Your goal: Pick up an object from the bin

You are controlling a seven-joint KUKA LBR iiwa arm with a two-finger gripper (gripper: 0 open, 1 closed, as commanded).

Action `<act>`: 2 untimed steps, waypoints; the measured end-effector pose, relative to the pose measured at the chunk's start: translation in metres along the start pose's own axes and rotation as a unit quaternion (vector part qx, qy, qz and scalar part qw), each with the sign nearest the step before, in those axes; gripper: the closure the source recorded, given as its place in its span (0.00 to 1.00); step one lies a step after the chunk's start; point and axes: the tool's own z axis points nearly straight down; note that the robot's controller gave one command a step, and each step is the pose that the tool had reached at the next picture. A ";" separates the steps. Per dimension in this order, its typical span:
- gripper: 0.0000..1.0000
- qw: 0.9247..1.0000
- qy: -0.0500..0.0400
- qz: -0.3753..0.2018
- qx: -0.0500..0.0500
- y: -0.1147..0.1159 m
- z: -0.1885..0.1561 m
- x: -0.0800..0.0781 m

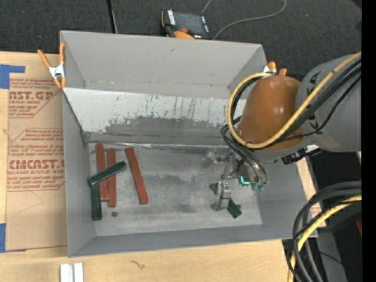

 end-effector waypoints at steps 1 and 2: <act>0.00 0.960 -0.001 0.280 0.000 -0.071 0.086 0.022; 0.00 0.923 -0.003 0.384 -0.001 -0.062 0.054 0.027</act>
Offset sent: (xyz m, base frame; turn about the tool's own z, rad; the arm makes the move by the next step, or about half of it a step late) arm -0.0202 -0.0709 -0.0835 0.5651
